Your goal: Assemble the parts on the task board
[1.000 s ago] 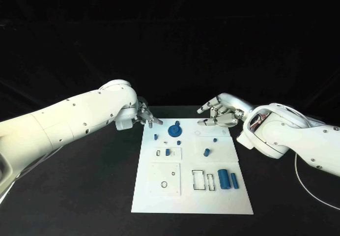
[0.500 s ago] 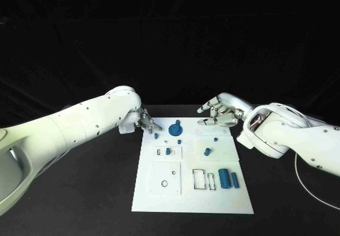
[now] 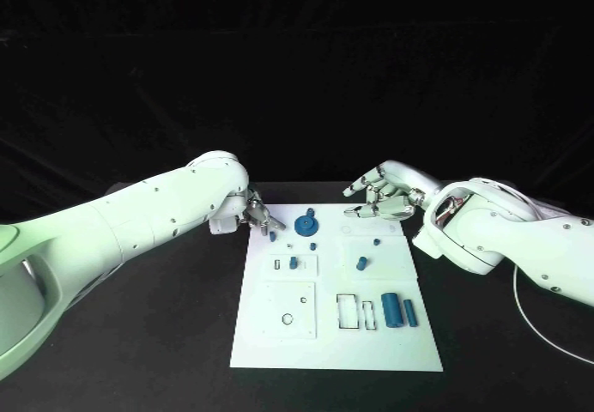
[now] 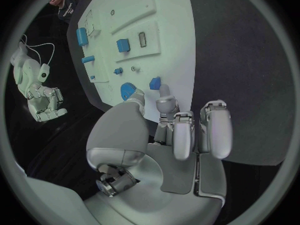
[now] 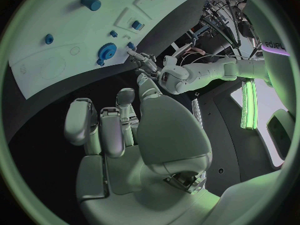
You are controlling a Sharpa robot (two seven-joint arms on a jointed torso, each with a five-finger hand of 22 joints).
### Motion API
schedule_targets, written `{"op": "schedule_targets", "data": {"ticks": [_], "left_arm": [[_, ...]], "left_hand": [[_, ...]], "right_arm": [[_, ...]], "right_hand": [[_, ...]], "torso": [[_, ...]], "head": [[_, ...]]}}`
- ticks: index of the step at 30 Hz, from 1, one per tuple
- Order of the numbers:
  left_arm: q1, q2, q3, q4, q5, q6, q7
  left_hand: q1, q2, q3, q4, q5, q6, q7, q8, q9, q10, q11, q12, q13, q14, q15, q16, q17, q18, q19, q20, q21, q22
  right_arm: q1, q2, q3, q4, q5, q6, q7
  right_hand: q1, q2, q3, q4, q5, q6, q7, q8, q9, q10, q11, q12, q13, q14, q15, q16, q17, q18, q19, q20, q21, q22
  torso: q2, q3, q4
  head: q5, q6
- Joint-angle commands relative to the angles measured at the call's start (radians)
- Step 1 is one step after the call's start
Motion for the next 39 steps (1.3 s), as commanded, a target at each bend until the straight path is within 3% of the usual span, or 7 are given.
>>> {"op": "schedule_targets", "data": {"ticks": [1, 22, 33, 37, 39], "left_arm": [[0.000, 0.003, 0.000, 0.002, 0.007, 0.034, 0.011], [0.000, 0.008, 0.000, 0.007, 0.007, 0.022, -0.016], [-0.001, 0.016, 0.000, -0.002, 0.013, 0.025, -0.017], [-0.001, 0.017, 0.000, -0.004, 0.014, 0.019, -0.015], [-0.002, 0.017, 0.000, -0.004, 0.014, 0.018, -0.013]], "left_hand": [[0.022, 0.001, -0.009, -0.003, 0.001, 0.005, -0.001, 0.005, 0.000, 0.005, -0.005, 0.004, 0.001, 0.105, 0.001, 0.003, 0.263, -0.002, 0.011, 0.001, 0.005, 0.108], [0.084, 0.028, -0.011, -0.025, 0.002, 0.006, -0.003, 0.014, 0.001, 0.007, -0.008, 0.008, -0.002, 0.105, -0.002, 0.003, 0.263, -0.003, 0.012, -0.002, 0.006, 0.112], [0.212, 0.076, 0.063, -0.107, 0.005, -0.007, -0.011, 0.013, -0.003, 0.002, -0.016, 0.003, -0.011, 0.105, -0.008, 0.003, 0.263, -0.003, 0.012, -0.008, 0.003, 0.113], [0.286, 0.094, 0.140, -0.162, 0.008, -0.023, -0.014, 0.003, -0.010, -0.006, -0.019, -0.007, -0.020, 0.105, -0.013, 0.003, 0.263, -0.002, 0.011, -0.012, 0.002, 0.114], [0.306, 0.090, 0.185, -0.183, 0.012, -0.030, -0.009, -0.002, -0.013, -0.010, -0.017, -0.013, -0.024, 0.105, -0.011, 0.003, 0.263, -0.002, 0.011, -0.013, 0.001, 0.113]], "right_arm": [[-0.001, 0.001, 0.000, 0.000, -0.003, 0.014, 0.001], [-0.001, 0.004, 0.000, 0.000, -0.002, 0.012, 0.001], [-0.001, 0.004, 0.000, 0.000, -0.002, 0.013, 0.002], [-0.001, 0.004, 0.000, 0.000, -0.002, 0.013, 0.003], [-0.001, 0.004, 0.000, 0.000, -0.002, 0.013, 0.003]], "right_hand": [[-0.002, 0.009, -0.006, 0.001, 0.004, 0.009, -0.001, 0.006, 0.001, -0.003, -0.003, -0.003, -0.001, 0.044, -0.007, -0.006, 0.000, 0.010, -0.003, -0.003, -0.006, -0.001], [-0.002, 0.009, -0.006, 0.001, 0.004, 0.009, -0.001, 0.006, 0.001, -0.003, -0.003, -0.003, -0.001, 0.044, -0.007, -0.006, 0.000, 0.010, -0.003, -0.003, -0.006, -0.001], [-0.002, 0.009, -0.006, 0.001, 0.004, 0.009, -0.001, 0.006, 0.001, -0.003, -0.003, -0.003, -0.001, 0.044, -0.007, -0.006, 0.000, 0.010, -0.003, -0.003, -0.006, -0.001], [-0.001, 0.011, -0.007, 0.002, 0.004, 0.009, -0.001, 0.006, 0.001, -0.003, -0.003, -0.002, -0.001, 0.044, -0.007, -0.006, 0.000, 0.010, -0.002, -0.004, -0.007, -0.001], [-0.001, 0.011, -0.007, 0.002, 0.004, 0.009, -0.001, 0.006, 0.001, -0.003, -0.003, -0.002, -0.001, 0.044, -0.007, -0.006, 0.000, 0.010, -0.002, -0.004, -0.007, -0.001]], "torso": [[0.000, 0.0002, 0.0003], [0.000, 0.0006, -0.0004], [0.000, 0.0000, -0.0002], [0.000, -0.0001, 0.0000], [0.000, 0.0000, -0.0002]], "head": [[0.000, 0.000], [0.003, -0.002], [0.001, -0.003], [0.001, -0.004], [0.001, -0.004]]}}
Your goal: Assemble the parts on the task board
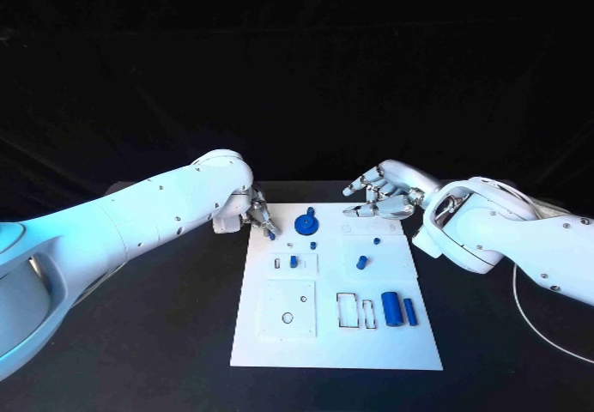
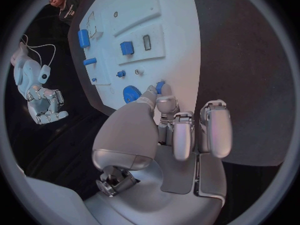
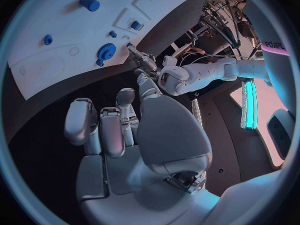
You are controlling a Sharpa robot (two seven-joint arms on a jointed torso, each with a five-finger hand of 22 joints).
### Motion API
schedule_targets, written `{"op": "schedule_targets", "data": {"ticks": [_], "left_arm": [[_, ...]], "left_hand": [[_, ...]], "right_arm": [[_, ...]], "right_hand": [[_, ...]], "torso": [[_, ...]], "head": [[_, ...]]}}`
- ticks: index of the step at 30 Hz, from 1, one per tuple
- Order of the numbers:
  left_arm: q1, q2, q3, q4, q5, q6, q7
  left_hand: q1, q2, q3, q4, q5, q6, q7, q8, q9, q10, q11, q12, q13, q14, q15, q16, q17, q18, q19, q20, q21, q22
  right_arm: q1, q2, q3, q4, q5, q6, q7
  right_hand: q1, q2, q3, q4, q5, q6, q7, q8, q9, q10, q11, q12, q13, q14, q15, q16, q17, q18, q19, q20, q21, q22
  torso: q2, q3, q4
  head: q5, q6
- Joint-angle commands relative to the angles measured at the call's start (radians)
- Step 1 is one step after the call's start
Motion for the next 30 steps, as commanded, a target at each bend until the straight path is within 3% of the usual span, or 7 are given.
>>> {"op": "schedule_targets", "data": {"ticks": [1, 5, 7, 13, 15, 23, 30], "left_arm": [[-0.003, 0.003, -0.001, -0.001, 0.007, 0.000, 0.002], [-0.003, 0.000, -0.001, 0.002, 0.015, -0.008, 0.008], [-0.003, -0.004, -0.001, 0.006, 0.022, -0.014, 0.012], [-0.003, -0.033, -0.002, 0.041, 0.073, -0.055, 0.036], [-0.003, -0.052, -0.003, 0.067, 0.101, -0.080, 0.051], [-0.003, -0.136, -0.006, 0.183, 0.171, -0.168, 0.094], [-0.023, -0.212, -0.009, 0.293, 0.125, -0.203, 0.132]], "left_hand": [[0.040, 0.011, 0.068, -0.031, 0.010, -0.010, 0.004, -0.008, -0.003, -0.008, -0.001, -0.010, -0.007, 0.105, -0.002, 0.003, 0.263, -0.003, 0.014, -0.008, 0.001, 0.114], [0.011, -0.033, 0.209, -0.060, 0.017, -0.014, 0.014, -0.011, -0.008, -0.007, 0.005, -0.021, -0.021, 0.105, 0.007, 0.003, 0.263, -0.003, 0.014, 0.000, 0.000, 0.115], [-0.037, -0.073, 0.309, -0.072, 0.020, -0.011, 0.019, -0.005, -0.006, -0.002, 0.009, -0.022, -0.026, 0.105, 0.012, 0.003, 0.263, -0.002, 0.015, 0.001, -0.001, 0.117], [-0.100, -0.127, 0.450, -0.111, 0.069, -0.005, 0.016, 0.015, 0.006, 0.014, 0.008, -0.012, -0.024, 0.105, 0.009, 0.003, 0.263, -0.005, 0.020, 0.004, 0.005, 0.127], [-0.111, -0.139, 0.468, -0.120, 0.082, -0.002, 0.014, 0.020, 0.008, 0.020, 0.008, -0.007, -0.019, 0.105, 0.008, 0.003, 0.263, -0.006, 0.023, 0.003, 0.009, 0.132], [-0.156, -0.182, 0.511, -0.146, 0.214, 0.025, 0.006, 0.031, 0.011, 0.054, 0.000, 0.023, 0.010, 0.105, 0.003, 0.003, 0.263, -0.014, 0.040, -0.002, 0.035, 0.159], [-0.165, -0.197, 0.518, -0.157, 0.244, 0.036, 0.003, 0.029, 0.009, 0.066, -0.003, 0.034, 0.024, 0.105, 0.001, 0.003, 0.263, -0.016, 0.046, -0.004, 0.044, 0.168]], "right_arm": [[-0.001, 0.001, 0.000, 0.001, -0.003, 0.011, 0.003], [-0.001, 0.001, 0.000, 0.001, -0.003, 0.012, 0.003], [-0.001, 0.001, 0.000, 0.001, -0.003, 0.013, 0.003], [-0.001, 0.000, 0.000, 0.000, -0.002, 0.015, 0.003], [-0.001, 0.000, 0.000, 0.000, -0.001, 0.015, 0.003], [-0.001, -0.002, -0.001, 0.000, 0.000, 0.015, 0.004], [-0.001, -0.006, -0.001, 0.000, 0.001, 0.015, 0.004]], "right_hand": [[-0.001, 0.011, -0.004, -0.001, 0.004, 0.009, -0.001, 0.006, 0.001, -0.003, -0.003, -0.002, -0.001, 0.044, -0.007, -0.006, 0.000, 0.010, -0.002, -0.004, -0.007, -0.001], [-0.001, 0.011, -0.004, -0.001, 0.004, 0.009, -0.001, 0.006, 0.001, -0.003, -0.003, -0.002, -0.001, 0.044, -0.007, -0.006, 0.000, 0.010, -0.002, -0.004, -0.007, -0.001], [-0.001, 0.011, -0.004, -0.001, 0.004, 0.009, -0.001, 0.006, 0.001, -0.003, -0.003, -0.002, -0.001, 0.044, -0.007, -0.006, 0.000, 0.010, -0.002, -0.004, -0.007, -0.001], [-0.001, 0.011, -0.004, -0.001, 0.004, 0.009, -0.001, 0.006, 0.001, -0.003, -0.003, -0.002, -0.001, 0.044, -0.007, -0.006, 0.000, 0.010, -0.002, -0.004, -0.007, -0.001], [-0.001, 0.011, -0.004, -0.001, 0.004, 0.009, -0.001, 0.006, 0.001, -0.003, -0.003, -0.002, -0.001, 0.044, -0.007, -0.006, 0.000, 0.010, -0.002, -0.004, -0.007, -0.001], [-0.001, 0.013, -0.004, 0.000, 0.004, 0.010, -0.001, 0.006, 0.001, -0.001, -0.003, 0.001, 0.000, 0.044, -0.007, -0.007, -0.001, 0.010, -0.002, -0.004, -0.007, -0.001], [-0.001, 0.013, -0.004, 0.000, 0.004, 0.010, -0.001, 0.006, 0.001, -0.001, -0.003, 0.001, 0.000, 0.044, -0.007, -0.007, -0.001, 0.010, -0.002, -0.004, -0.007, -0.001]], "torso": [[0.000, 0.0002, -0.0001], [-0.001, -0.0003, 0.0001], [-0.001, -0.0003, 0.0002], [-0.002, 0.0005, 0.0020], [-0.003, 0.0003, 0.0021], [-0.002, 0.0003, 0.0010], [-0.002, 0.0003, 0.0011]], "head": [[0.000, -0.001], [0.001, 0.000], [0.001, -0.001], [0.002, 0.001], [0.004, 0.002], [0.009, 0.005], [0.009, 0.005]]}}
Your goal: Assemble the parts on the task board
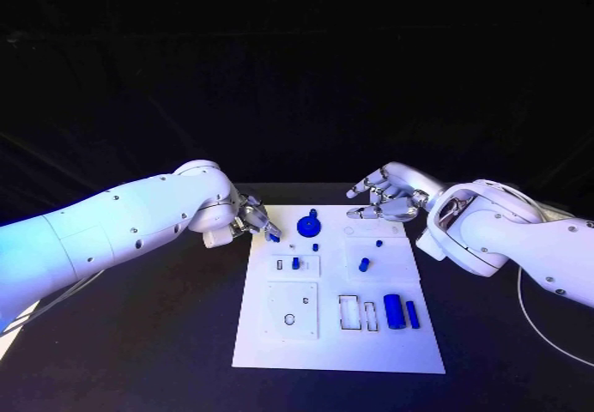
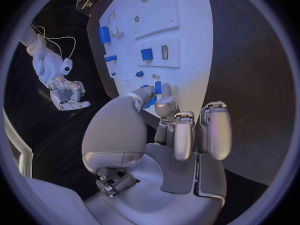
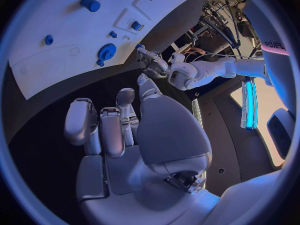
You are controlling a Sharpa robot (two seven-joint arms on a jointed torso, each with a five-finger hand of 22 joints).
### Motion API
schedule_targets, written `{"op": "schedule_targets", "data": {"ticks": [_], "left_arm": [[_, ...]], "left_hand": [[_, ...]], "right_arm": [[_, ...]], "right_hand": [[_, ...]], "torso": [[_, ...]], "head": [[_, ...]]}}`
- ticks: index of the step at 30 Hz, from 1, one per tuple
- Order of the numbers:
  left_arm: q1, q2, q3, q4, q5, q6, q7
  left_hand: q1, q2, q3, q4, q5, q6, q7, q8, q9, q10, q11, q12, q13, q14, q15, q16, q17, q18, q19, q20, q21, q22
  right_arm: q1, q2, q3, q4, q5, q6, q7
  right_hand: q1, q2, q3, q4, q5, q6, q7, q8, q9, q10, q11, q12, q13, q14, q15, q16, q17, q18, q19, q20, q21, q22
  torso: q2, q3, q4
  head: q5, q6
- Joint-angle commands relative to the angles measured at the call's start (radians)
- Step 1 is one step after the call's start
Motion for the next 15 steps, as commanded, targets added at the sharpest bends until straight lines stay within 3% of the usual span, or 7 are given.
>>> {"op": "schedule_targets", "data": {"ticks": [1, 7, 15], "left_arm": [[-0.013, -0.023, -0.002, 0.042, -0.023, -0.053, 0.059], [-0.037, -0.053, -0.010, 0.087, -0.101, -0.063, 0.079], [-0.061, -0.052, -0.019, 0.106, -0.165, -0.059, 0.090]], "left_hand": [[-0.007, -0.007, 0.160, -0.159, 0.006, 0.009, 0.001, 0.001, -0.002, 0.009, 0.000, 0.005, 0.003, 0.105, -0.007, 0.003, 0.264, -0.017, 0.044, -0.002, 0.005, 0.169], [-0.007, -0.013, 0.161, -0.163, 0.009, 0.013, 0.000, -0.001, -0.003, 0.012, -0.001, 0.007, 0.005, 0.105, -0.008, 0.003, 0.264, -0.018, 0.047, -0.003, 0.010, 0.174], [-0.007, -0.020, 0.163, -0.168, 0.017, 0.020, -0.001, -0.004, -0.007, 0.015, -0.002, 0.005, 0.004, 0.105, -0.009, 0.003, 0.264, -0.019, 0.050, -0.004, 0.014, 0.179]], "right_arm": [[-0.001, -0.001, 0.000, 0.001, -0.001, 0.012, 0.003], [-0.001, -0.003, -0.001, 0.001, -0.001, 0.012, 0.003], [-0.001, -0.002, -0.002, -0.001, 0.001, 0.013, 0.004]], "right_hand": [[0.003, 0.008, -0.004, 0.000, 0.004, 0.006, 0.003, 0.006, 0.001, -0.001, -0.003, 0.000, 0.000, 0.044, -0.007, -0.007, -0.001, 0.010, -0.002, -0.004, -0.007, -0.001], [0.003, 0.008, -0.004, 0.000, 0.004, 0.006, 0.003, 0.006, 0.001, -0.001, -0.003, 0.000, 0.000, 0.044, -0.007, -0.007, -0.001, 0.010, -0.002, -0.004, -0.007, -0.001], [0.003, 0.008, -0.004, 0.000, 0.004, 0.006, 0.003, 0.006, 0.001, -0.001, -0.003, 0.000, 0.000, 0.044, -0.007, -0.007, -0.001, 0.010, -0.002, -0.004, -0.007, -0.001]], "torso": [[0.000, 0.0002, 0.0001], [0.001, -0.0010, 0.0010], [0.003, -0.0013, -0.0019]], "head": [[0.000, -0.001], [0.003, -0.001], [0.008, -0.004]]}}
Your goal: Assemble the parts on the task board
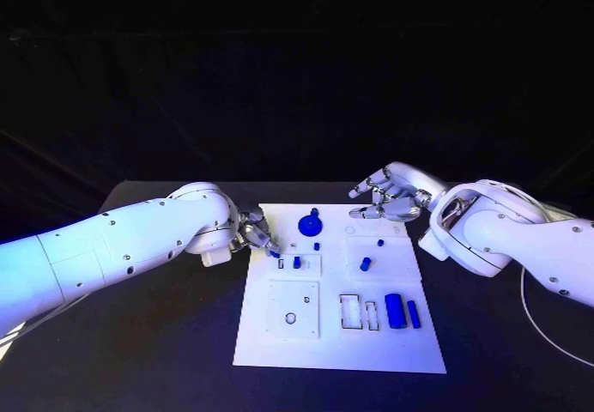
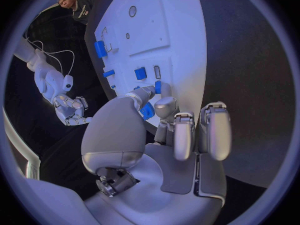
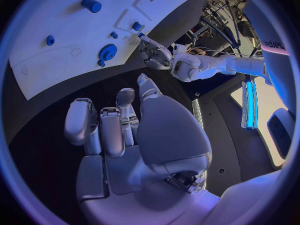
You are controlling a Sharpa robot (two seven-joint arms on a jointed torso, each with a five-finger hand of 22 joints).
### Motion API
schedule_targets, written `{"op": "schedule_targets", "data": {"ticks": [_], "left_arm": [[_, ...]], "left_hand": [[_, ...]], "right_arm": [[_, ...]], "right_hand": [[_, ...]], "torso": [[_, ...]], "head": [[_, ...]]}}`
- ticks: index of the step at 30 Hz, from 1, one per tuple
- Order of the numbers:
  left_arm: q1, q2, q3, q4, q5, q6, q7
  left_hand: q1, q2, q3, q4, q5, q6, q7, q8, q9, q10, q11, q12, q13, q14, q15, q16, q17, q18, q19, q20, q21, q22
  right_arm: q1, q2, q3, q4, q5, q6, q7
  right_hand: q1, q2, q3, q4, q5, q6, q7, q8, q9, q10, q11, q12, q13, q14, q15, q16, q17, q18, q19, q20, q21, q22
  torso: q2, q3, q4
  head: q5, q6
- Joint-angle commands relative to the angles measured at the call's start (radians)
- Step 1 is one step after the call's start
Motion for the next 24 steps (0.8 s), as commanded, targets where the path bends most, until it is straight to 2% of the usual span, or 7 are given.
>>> {"op": "schedule_targets", "data": {"ticks": [1, 11, 19, 24], "left_arm": [[-0.005, 0.004, 0.000, 0.007, -0.062, -0.007, 0.032], [-0.013, 0.003, -0.002, 0.024, -0.069, 0.024, 0.027], [-0.014, -0.001, -0.003, 0.038, -0.070, 0.074, 0.012], [-0.014, -0.003, -0.003, 0.042, -0.070, 0.083, 0.000]], "left_hand": [[0.004, -0.009, 0.153, -0.158, 0.006, 0.007, -0.001, -0.005, -0.002, 0.009, -0.002, 0.004, 0.000, 0.105, -0.009, 0.003, 0.263, -0.020, 0.050, -0.004, 0.007, 0.179], [0.003, -0.011, 0.154, -0.159, 0.013, 0.010, -0.001, -0.007, -0.004, 0.010, -0.003, 0.002, -0.001, 0.105, -0.009, 0.003, 0.263, -0.020, 0.050, -0.004, 0.008, 0.180], [0.003, -0.012, 0.154, -0.160, 0.016, 0.012, -0.001, -0.008, -0.004, 0.010, -0.003, 0.001, -0.003, 0.105, -0.009, 0.003, 0.263, -0.020, 0.051, -0.004, 0.008, 0.180], [0.002, -0.015, 0.155, -0.161, 0.024, 0.016, -0.002, -0.010, -0.006, 0.013, -0.003, 0.001, -0.002, 0.105, -0.009, 0.003, 0.263, -0.020, 0.051, -0.005, 0.009, 0.181]], "right_arm": [[-0.001, 0.001, 0.000, 0.000, -0.001, 0.012, 0.005], [-0.001, 0.001, -0.001, 0.000, -0.001, 0.014, 0.005], [-0.001, 0.002, -0.001, 0.000, 0.000, 0.014, 0.005], [-0.001, 0.001, -0.001, 0.000, 0.000, 0.015, 0.005]], "right_hand": [[0.003, 0.008, -0.004, 0.001, 0.004, 0.006, 0.003, 0.006, 0.001, -0.001, -0.003, 0.000, 0.000, 0.044, -0.007, -0.007, -0.001, 0.010, -0.002, -0.004, -0.007, -0.001], [0.003, 0.008, -0.004, 0.001, 0.004, 0.006, 0.003, 0.006, 0.001, -0.001, -0.003, 0.000, 0.000, 0.044, -0.007, -0.007, -0.001, 0.010, -0.002, -0.004, -0.007, -0.001], [0.003, 0.008, -0.004, 0.001, 0.004, 0.006, 0.003, 0.006, 0.001, -0.001, -0.003, 0.000, 0.000, 0.044, -0.007, -0.007, -0.001, 0.010, -0.002, -0.004, -0.007, -0.001], [0.003, 0.008, -0.004, 0.001, 0.004, 0.006, 0.003, 0.006, 0.001, -0.001, -0.003, 0.000, 0.000, 0.044, -0.007, -0.007, -0.001, 0.010, -0.002, -0.004, -0.007, -0.001]], "torso": [[0.002, 0.0001, -0.0021], [0.000, 0.0009, -0.0003], [0.000, 0.0011, -0.0021], [0.000, 0.0012, -0.0017]], "head": [[0.002, -0.002], [0.001, -0.008], [0.001, -0.012], [0.001, -0.013]]}}
